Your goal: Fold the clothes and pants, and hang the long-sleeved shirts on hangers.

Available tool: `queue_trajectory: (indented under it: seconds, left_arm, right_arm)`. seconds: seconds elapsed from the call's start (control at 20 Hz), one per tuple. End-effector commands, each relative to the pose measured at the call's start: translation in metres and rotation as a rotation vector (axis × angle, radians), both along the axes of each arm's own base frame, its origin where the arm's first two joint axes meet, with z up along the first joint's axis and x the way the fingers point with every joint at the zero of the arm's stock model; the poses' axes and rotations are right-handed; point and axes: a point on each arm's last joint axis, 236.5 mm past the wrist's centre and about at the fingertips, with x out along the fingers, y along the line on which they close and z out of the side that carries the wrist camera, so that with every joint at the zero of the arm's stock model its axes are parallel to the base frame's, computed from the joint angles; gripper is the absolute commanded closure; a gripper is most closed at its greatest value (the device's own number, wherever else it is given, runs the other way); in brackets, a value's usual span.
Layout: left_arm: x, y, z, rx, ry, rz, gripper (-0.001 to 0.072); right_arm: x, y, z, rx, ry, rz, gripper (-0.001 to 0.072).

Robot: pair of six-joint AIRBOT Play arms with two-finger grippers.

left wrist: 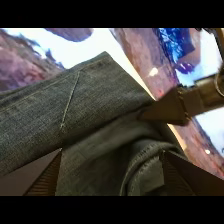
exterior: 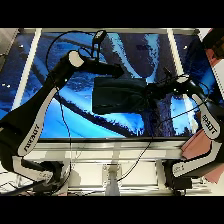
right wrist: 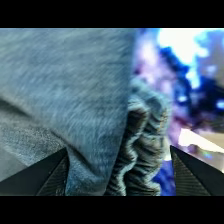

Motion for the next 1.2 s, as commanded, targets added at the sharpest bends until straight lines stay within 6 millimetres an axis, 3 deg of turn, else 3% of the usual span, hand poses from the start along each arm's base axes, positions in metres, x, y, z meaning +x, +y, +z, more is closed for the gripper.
queue_trajectory:
  seconds: [0.0,0.35,0.55,0.8,0.85,1.05,1.15]
  left_arm:
    - [-0.003,0.0,-0.001,0.005,0.008,-0.008,0.0013]
    - [-0.003,0.0,-0.001,0.005,0.009,-0.009,0.0013]
    - [-0.003,0.0,-0.001,0.005,0.009,-0.009,0.0013]
    - [-0.003,0.0,-0.001,0.005,0.009,-0.009,0.0013]
    - [-0.003,0.0,-0.001,0.005,0.009,-0.009,0.0014]
    - [0.001,0.007,0.005,0.0,-0.002,0.006,0.0013]
    - [0.01,0.025,0.019,-0.008,-0.029,0.038,0.0014]
  right_arm:
    - [-0.003,-0.005,-0.009,-0.044,0.106,0.003,0.0042]
    - [-0.021,0.012,-0.033,0.041,0.258,0.071,0.004]
    - [-0.007,0.065,-0.018,0.259,0.2,0.089,0.004]
    - [0.008,0.126,-0.025,0.21,0.08,0.127,0.0042]
    - [0.01,0.139,-0.024,0.209,0.057,0.127,0.0111]
    - [0.017,0.171,-0.011,0.248,0.01,0.126,0.0656]
    - [0.025,0.171,0.01,0.271,-0.037,0.18,0.0657]
